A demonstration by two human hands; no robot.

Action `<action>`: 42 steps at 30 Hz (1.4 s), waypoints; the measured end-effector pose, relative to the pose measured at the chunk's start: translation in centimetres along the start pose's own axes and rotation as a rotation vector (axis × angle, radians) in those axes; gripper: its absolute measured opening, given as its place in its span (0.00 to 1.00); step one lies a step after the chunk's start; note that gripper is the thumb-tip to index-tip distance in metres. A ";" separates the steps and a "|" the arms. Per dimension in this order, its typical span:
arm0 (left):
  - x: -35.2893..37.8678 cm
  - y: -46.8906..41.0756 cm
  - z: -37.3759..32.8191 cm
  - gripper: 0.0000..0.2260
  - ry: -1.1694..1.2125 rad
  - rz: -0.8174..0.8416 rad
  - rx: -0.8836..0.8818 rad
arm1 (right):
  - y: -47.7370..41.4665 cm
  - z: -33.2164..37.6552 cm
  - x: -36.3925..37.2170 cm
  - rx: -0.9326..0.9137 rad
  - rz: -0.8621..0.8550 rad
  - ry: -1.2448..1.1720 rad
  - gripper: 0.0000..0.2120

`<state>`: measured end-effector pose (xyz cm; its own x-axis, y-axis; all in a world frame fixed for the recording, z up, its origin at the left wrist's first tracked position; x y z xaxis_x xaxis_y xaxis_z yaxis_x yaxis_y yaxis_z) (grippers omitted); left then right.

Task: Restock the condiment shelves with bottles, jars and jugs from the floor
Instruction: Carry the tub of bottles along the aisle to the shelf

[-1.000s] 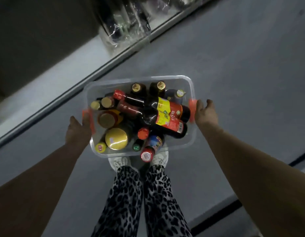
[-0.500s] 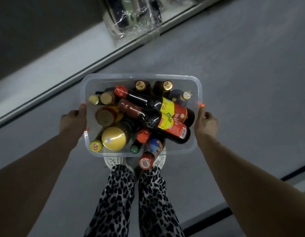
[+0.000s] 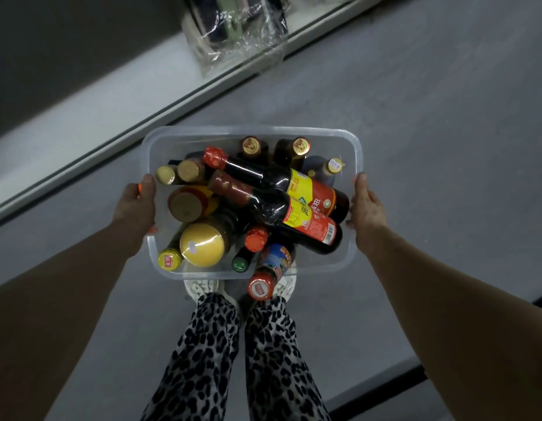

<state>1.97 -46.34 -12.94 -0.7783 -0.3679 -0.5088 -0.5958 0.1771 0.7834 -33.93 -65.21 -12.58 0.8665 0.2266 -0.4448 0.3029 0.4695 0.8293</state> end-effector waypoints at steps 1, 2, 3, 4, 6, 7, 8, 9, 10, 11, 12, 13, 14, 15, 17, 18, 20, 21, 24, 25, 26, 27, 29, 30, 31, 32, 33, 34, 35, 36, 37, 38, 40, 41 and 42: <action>-0.1 0.3 0.0 0.20 0.004 0.001 0.000 | 0.2 0.0 -0.1 0.001 0.001 -0.007 0.34; -0.2 0.7 0.1 0.19 0.007 -0.001 -0.001 | 0.5 0.0 -0.2 -0.003 -0.004 -0.019 0.33; -0.3 1.1 0.3 0.18 0.013 -0.003 -0.005 | 0.6 -0.3 -0.3 -0.005 -0.009 -0.026 0.33; -0.3 1.3 0.6 0.18 0.021 0.000 -0.009 | 0.7 -0.7 -0.5 -0.003 -0.014 -0.030 0.33; -0.6 2.1 1.5 0.18 0.028 0.011 -0.026 | 1.5 -1.7 -0.9 -0.008 -0.035 -0.024 0.29; -0.7 2.6 2.0 0.18 0.027 0.010 -0.039 | 1.9 -2.2 -1.2 -0.010 -0.046 -0.016 0.25; -0.9 3.2 2.6 0.18 0.024 0.009 -0.056 | 2.4 -2.9 -1.6 -0.007 -0.057 -0.009 0.23; -1.2 3.9 3.1 0.19 0.016 0.006 -0.075 | 3.2 -3.4 -2.0 -0.002 -0.061 -0.008 0.21; -1.5 4.8 3.8 0.19 0.003 0.005 -0.096 | 4.1 -4.0 -2.5 0.004 -0.062 -0.007 0.22; -1.8 5.8 4.4 0.20 -0.007 0.005 -0.115 | 4.9 -4.6 -3.0 0.013 -0.057 -0.009 0.23; -2.2 6.7 5.1 0.20 -0.018 0.005 -0.133 | 5.8 -5.2 -3.5 0.024 -0.055 -0.009 0.24; -2.6 7.7 5.6 0.20 -0.026 0.005 -0.146 | 6.8 -5.5 -4.0 0.031 -0.056 -0.009 0.24; -3.2 9.0 6.0 0.20 -0.043 0.006 -0.163 | 8.0 -5.9 -4.5 0.043 -0.059 -0.008 0.22; -3.7 10.1 6.3 0.20 -0.058 0.009 -0.175 | 9.1 -6.1 -5.0 0.053 -0.063 0.003 0.22; -4.8 12.4 6.9 0.20 -0.071 0.003 -0.201 | 11.2 -6.6 -6.1 0.056 -0.065 0.041 0.23; -5.5 13.6 7.0 0.20 -0.063 -0.006 -0.208 | 12.4 -6.7 -6.6 0.051 -0.066 0.059 0.23; -7.1 16.3 7.0 0.21 -0.051 -0.016 -0.216 | 15.2 -6.4 -7.8 0.081 -0.055 0.088 0.23; -7.8 17.4 6.8 0.22 -0.054 -0.022 -0.214 | 16.4 -6.2 -8.4 0.100 -0.052 0.102 0.22; -10.3 20.8 6.2 0.26 -0.047 -0.030 -0.218 | 20.1 -5.1 -10.0 0.109 -0.025 0.168 0.22; -11.3 22.2 5.8 0.27 -0.042 -0.029 -0.224 | 21.5 -4.5 -10.6 0.105 -0.024 0.176 0.22; -12.1 23.2 5.3 0.28 -0.038 -0.031 -0.226 | 22.6 -4.0 -11.1 0.101 -0.024 0.173 0.22; -13.0 24.5 4.7 0.28 -0.028 -0.035 -0.221 | 24.0 -3.4 -11.6 0.089 -0.010 0.169 0.21; -14.9 27.2 3.1 0.28 -0.041 -0.041 -0.201 | 26.9 -1.9 -12.6 0.046 0.039 0.215 0.23; -16.0 28.5 2.3 0.27 -0.070 -0.048 -0.189 | 28.2 -1.2 -13.2 0.024 0.032 0.227 0.24; -17.0 29.9 1.5 0.27 -0.096 -0.058 -0.173 | 29.5 -0.6 -14.0 0.010 0.019 0.226 0.25; -18.3 31.6 0.7 0.27 -0.107 -0.066 -0.158 | 31.3 0.1 -14.8 -0.006 0.008 0.233 0.26; -19.1 32.5 0.1 0.27 -0.117 -0.071 -0.142 | 32.6 0.8 -15.4 -0.019 -0.001 0.244 0.27; -20.0 33.4 -0.3 0.28 -0.127 -0.074 -0.129 | 33.8 1.5 -15.9 -0.035 -0.005 0.259 0.28; -21.1 34.5 -0.5 0.28 -0.137 -0.080 -0.119 | 35.2 2.3 -16.3 -0.051 -0.004 0.278 0.29; -22.0 35.6 -0.5 0.28 -0.147 -0.079 -0.117 | 36.6 2.7 -16.8 -0.062 -0.010 0.299 0.30; -22.7 36.8 -0.3 0.28 -0.158 -0.080 -0.111 | 37.9 3.2 -17.5 -0.075 -0.020 0.322 0.31; -23.3 37.8 -0.3 0.28 -0.152 -0.085 -0.103 | 39.2 3.7 -18.2 -0.087 -0.024 0.339 0.31; -24.1 39.6 -0.1 0.28 -0.104 -0.108 -0.092 | 40.9 4.0 -19.2 -0.101 -0.017 0.339 0.30; -24.4 40.5 -0.1 0.28 -0.077 -0.114 -0.080 | 41.5 4.1 -19.5 -0.110 -0.010 0.340 0.30; -24.7 41.2 -0.2 0.27 -0.055 -0.116 -0.063 | 41.9 4.1 -19.9 -0.123 -0.002 0.340 0.30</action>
<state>-3.35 -30.10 31.97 -0.7158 -0.3319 -0.6144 -0.6700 0.0783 0.7382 -36.82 -53.52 32.40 0.6782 0.4863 -0.5509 0.2372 0.5646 0.7905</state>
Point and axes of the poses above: each hand's wrist, its own y-axis away from the middle knuckle, its own x-axis out of the palm, z = x × y, the point moved 3 cm from there along -y, towards the middle knuckle, and after that the axes turned 1 degree about z, right-handed, at the moved point
